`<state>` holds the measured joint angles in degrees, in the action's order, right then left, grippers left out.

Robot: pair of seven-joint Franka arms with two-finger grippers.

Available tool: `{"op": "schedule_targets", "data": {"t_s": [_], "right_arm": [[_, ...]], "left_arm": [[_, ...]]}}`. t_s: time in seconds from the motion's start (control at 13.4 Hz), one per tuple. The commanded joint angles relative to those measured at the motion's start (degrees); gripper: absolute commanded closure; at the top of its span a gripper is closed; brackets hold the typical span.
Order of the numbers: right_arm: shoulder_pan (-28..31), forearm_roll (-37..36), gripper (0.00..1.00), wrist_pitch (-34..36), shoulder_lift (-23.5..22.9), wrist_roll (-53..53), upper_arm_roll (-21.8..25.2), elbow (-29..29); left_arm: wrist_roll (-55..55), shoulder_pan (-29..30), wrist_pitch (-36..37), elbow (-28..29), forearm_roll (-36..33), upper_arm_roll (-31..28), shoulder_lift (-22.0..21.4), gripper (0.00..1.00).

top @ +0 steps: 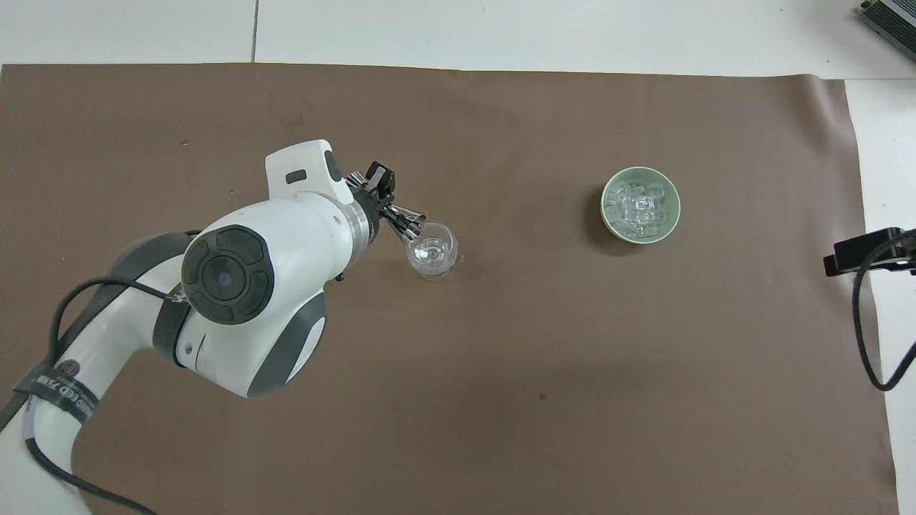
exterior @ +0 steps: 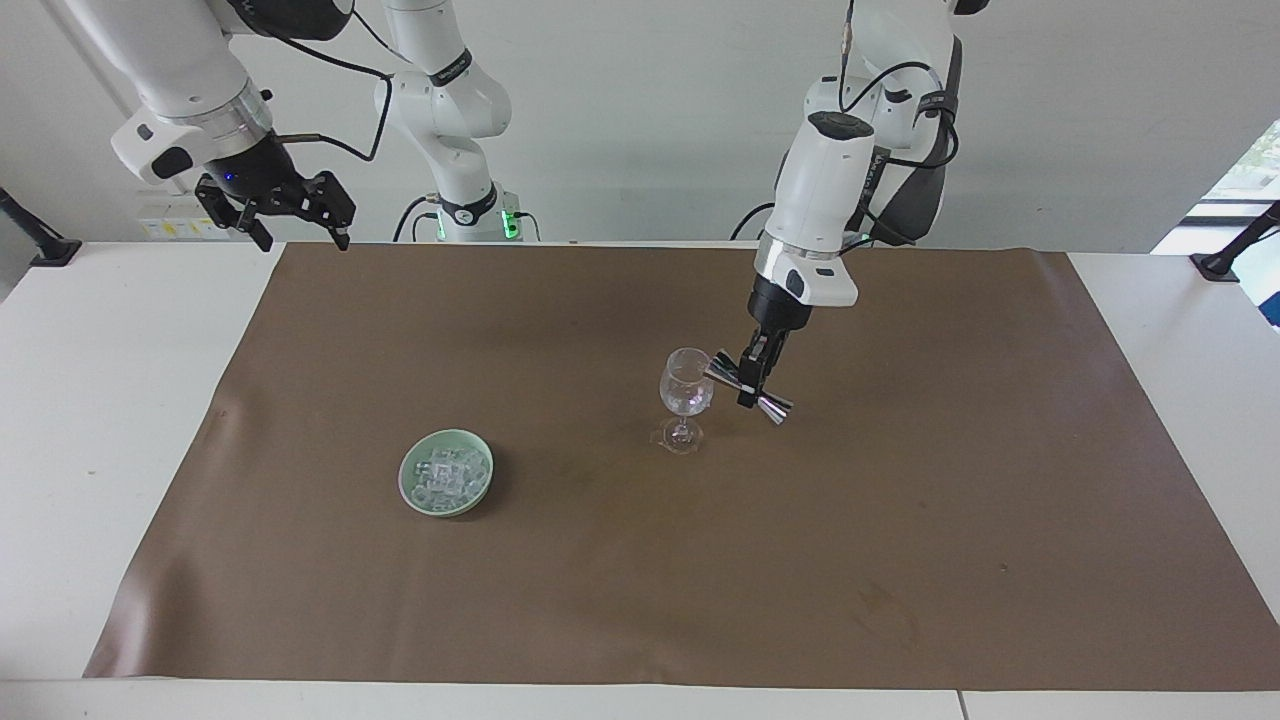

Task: Pour wine and add ice with both arms
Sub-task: 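Rotate the silver cup further over the clear cup with the left gripper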

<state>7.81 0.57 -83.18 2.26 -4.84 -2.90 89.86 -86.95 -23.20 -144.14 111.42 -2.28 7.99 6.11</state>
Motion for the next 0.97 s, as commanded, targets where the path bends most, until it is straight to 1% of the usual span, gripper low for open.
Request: {"op": "schedule_targets", "data": {"t_s": [0.0,0.67,0.9], "right_arm": [[0.36,0.22,0.0,0.3,0.64,-0.61,-0.18,0.23],[0.36,0.22,0.0,0.39,0.64,-0.69,-0.18,0.23],[0.36,0.22,0.0,0.3,0.64,-0.69,-0.18,0.23]], "left_arm": [[-1.73,-1.94,1.85,-1.29,-2.29,-0.96,0.39,1.0],[-1.47,-1.94,2.55,-1.38,-5.71,-0.87,0.48,1.0],[-1.47,-1.85,2.64,-1.47,-5.81,-0.87,0.48,1.0]]}}
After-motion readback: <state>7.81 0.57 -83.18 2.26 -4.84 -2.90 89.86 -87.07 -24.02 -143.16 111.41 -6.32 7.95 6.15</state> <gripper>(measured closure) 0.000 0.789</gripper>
